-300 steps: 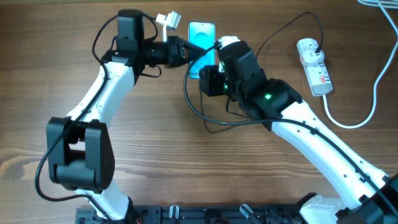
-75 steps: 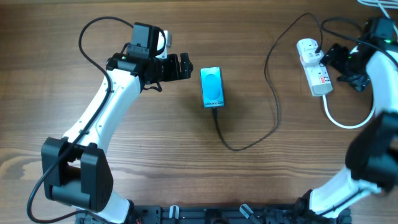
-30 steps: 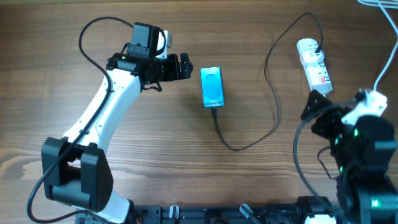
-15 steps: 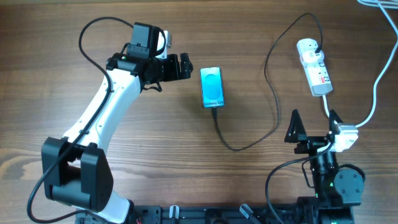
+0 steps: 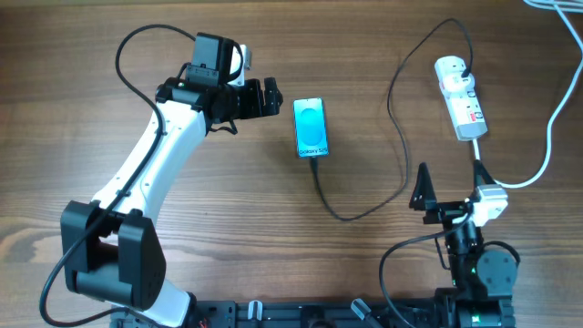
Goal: Plug charger to phone and switch on socket
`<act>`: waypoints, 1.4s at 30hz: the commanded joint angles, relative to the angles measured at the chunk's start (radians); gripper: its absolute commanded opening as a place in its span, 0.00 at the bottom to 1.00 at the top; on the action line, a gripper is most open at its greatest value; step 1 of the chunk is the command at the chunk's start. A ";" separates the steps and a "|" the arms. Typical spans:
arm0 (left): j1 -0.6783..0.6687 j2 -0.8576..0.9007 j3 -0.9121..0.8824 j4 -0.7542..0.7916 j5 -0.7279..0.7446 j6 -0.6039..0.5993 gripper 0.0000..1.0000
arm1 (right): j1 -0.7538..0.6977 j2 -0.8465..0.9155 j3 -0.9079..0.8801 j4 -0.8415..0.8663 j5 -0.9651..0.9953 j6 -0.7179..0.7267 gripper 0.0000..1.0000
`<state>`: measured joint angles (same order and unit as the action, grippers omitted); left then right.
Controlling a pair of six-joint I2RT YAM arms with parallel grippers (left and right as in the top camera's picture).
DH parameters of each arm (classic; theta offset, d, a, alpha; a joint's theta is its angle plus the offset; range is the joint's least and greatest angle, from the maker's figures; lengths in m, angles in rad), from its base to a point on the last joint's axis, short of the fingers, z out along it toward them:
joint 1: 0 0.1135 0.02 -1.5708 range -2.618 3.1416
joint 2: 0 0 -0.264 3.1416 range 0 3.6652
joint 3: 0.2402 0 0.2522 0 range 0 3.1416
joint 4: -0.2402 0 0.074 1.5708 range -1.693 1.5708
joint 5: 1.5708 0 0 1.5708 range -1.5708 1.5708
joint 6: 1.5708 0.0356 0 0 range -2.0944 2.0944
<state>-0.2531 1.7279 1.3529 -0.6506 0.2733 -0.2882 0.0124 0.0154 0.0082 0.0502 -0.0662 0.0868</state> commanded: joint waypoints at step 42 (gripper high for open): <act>0.002 0.005 -0.001 0.003 -0.010 0.023 1.00 | 0.010 -0.012 -0.003 -0.050 0.005 -0.112 1.00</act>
<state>-0.2531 1.7279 1.3529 -0.6506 0.2733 -0.2882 0.0265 0.0147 0.0063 -0.0017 -0.0669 -0.0307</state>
